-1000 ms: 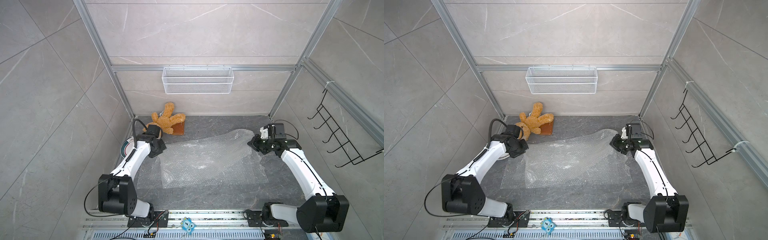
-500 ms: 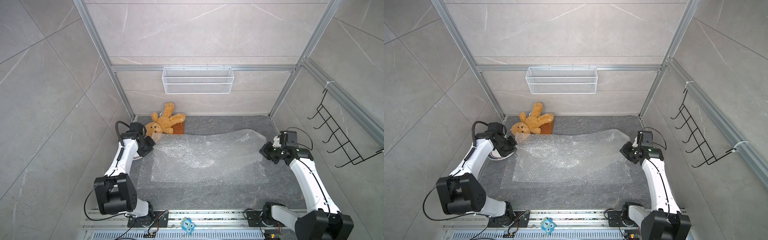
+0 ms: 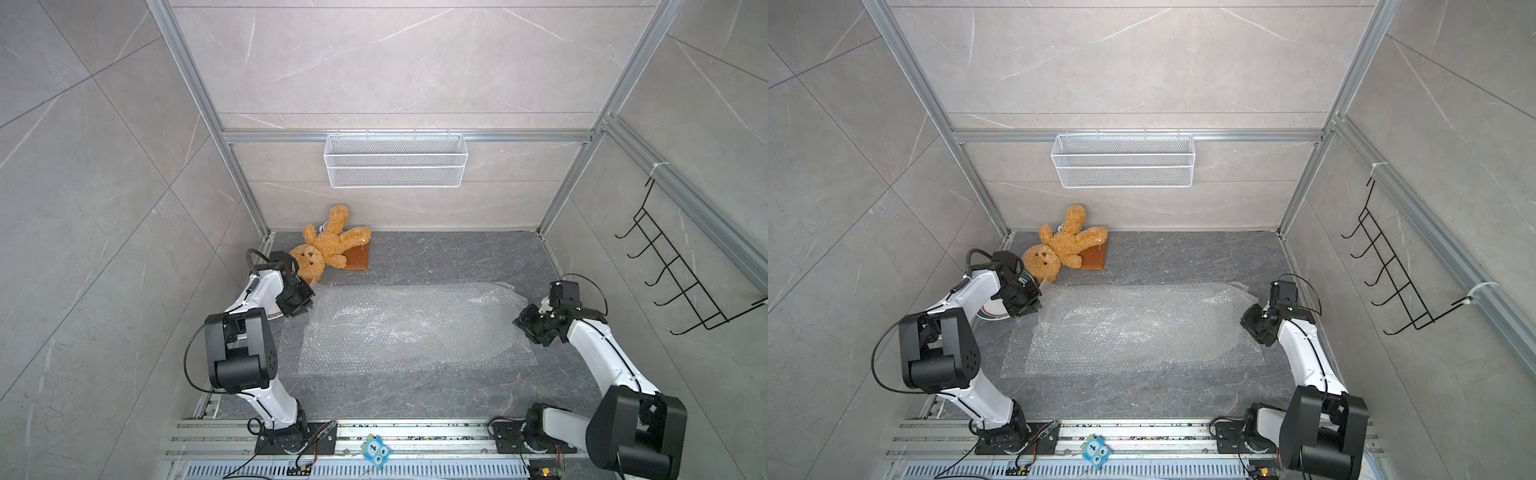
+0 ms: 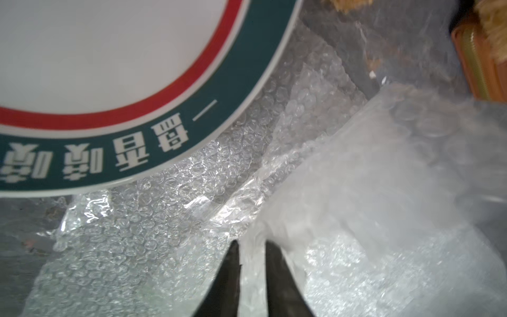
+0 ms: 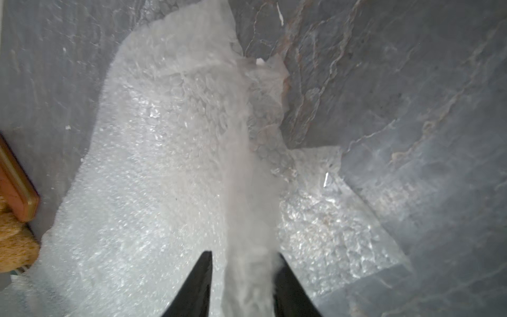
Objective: Unpack dinner plates from bubble wrap
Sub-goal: Adjust the bubble wrap on the bubble wrap.
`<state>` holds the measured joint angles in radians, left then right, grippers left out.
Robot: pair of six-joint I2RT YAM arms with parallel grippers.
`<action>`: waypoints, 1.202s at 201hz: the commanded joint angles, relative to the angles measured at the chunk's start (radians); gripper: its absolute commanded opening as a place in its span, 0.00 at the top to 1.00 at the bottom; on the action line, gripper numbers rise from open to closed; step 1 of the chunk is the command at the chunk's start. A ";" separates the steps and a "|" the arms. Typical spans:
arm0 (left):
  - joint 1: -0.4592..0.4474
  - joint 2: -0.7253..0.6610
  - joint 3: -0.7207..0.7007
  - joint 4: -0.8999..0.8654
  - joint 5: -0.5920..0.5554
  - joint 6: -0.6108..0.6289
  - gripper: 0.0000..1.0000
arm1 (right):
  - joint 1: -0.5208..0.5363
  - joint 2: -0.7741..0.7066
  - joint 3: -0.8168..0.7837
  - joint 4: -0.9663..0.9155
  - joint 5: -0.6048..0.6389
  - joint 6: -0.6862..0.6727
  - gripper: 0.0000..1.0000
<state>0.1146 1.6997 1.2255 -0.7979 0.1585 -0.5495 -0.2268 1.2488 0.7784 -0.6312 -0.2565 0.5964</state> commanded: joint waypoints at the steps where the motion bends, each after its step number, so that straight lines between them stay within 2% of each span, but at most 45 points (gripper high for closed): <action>1: 0.019 -0.067 -0.028 -0.005 -0.082 -0.052 0.42 | -0.012 0.022 -0.002 0.065 0.010 0.019 0.39; 13: 0.039 -0.107 -0.041 -0.015 -0.115 -0.065 0.28 | -0.014 0.019 0.023 0.054 0.016 0.023 0.28; 28: 0.078 -0.158 -0.046 -0.025 -0.112 -0.067 0.18 | -0.015 0.007 0.065 0.023 0.032 0.028 0.18; 57: 0.111 -0.253 0.004 -0.059 -0.047 -0.018 0.14 | -0.013 -0.039 0.148 -0.044 0.036 0.012 0.06; 71: 0.102 -0.317 0.008 -0.041 0.057 0.000 0.12 | -0.006 -0.068 0.162 -0.046 -0.020 0.011 0.00; 83: 0.061 -0.381 -0.017 -0.001 0.148 -0.001 0.08 | 0.019 -0.086 0.160 -0.035 -0.087 0.010 0.00; 105: -0.115 -0.462 -0.093 0.091 0.214 -0.033 0.02 | 0.124 -0.107 0.153 -0.042 -0.104 -0.004 0.00; 120: -0.207 -0.459 -0.174 0.186 0.286 -0.104 0.02 | 0.191 -0.088 0.114 -0.003 -0.126 0.011 0.00; 135: -0.265 -0.435 -0.258 0.289 0.292 -0.161 0.02 | 0.226 -0.036 0.067 0.065 -0.167 0.049 0.00; 163: -0.286 -0.335 -0.332 0.383 0.280 -0.211 0.02 | 0.245 0.021 -0.023 0.195 -0.164 0.091 0.00; 181: -0.283 -0.266 -0.348 0.401 0.240 -0.207 0.03 | 0.245 0.070 -0.048 0.229 -0.138 0.092 0.00; 206: -0.285 -0.165 -0.357 0.425 0.243 -0.212 0.03 | 0.244 0.145 -0.055 0.250 -0.132 0.093 0.00; 241: -0.285 -0.132 -0.399 0.452 0.230 -0.203 0.03 | 0.197 0.164 -0.088 0.268 -0.109 0.098 0.00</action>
<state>-0.1730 1.5558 0.8448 -0.3836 0.3935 -0.7448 0.0059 1.4014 0.7170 -0.3969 -0.3916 0.6815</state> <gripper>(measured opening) 0.965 0.998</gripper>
